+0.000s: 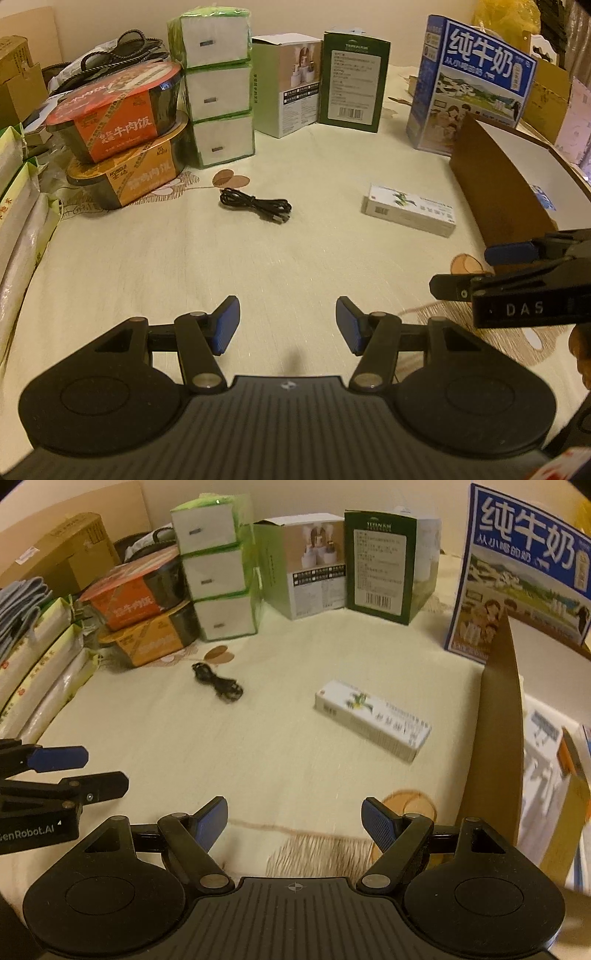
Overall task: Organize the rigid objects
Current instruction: 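Move both tools back toward the black cable and white ointment box, then grasp the white ointment box with the right tool while the left tool grasps the black cable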
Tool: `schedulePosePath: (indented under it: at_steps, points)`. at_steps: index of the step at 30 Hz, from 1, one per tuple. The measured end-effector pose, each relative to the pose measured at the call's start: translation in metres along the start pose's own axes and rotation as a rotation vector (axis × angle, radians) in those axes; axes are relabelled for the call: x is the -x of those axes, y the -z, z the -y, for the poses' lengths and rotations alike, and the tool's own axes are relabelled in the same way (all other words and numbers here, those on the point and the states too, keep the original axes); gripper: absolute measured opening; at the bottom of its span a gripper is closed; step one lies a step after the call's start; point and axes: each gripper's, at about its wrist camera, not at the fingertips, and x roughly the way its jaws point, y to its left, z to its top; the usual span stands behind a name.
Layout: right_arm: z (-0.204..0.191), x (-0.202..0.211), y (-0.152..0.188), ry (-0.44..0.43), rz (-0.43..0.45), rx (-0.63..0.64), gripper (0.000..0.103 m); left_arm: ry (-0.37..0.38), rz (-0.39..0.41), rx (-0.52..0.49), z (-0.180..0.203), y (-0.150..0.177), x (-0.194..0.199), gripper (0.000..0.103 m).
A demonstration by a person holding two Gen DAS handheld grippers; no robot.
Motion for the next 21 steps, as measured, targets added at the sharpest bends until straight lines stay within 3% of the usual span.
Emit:
schedulePosePath:
  at_steps: [8, 18, 21]
  points:
    - [0.016, -0.036, -0.040, 0.014, -0.002, 0.094, 0.077, -0.007, 0.002, 0.029, -0.009, -0.021, -0.034, 0.054]
    - [0.036, -0.097, -0.079, 0.057, -0.109, 0.269, 0.077, -0.007, 0.005, 0.059, -0.014, -0.044, -0.079, 0.053]
    - [0.042, -0.112, -0.085, 0.046, -0.144, 0.247, 0.077, -0.014, -0.008, 0.064, -0.015, -0.048, -0.095, 0.054]
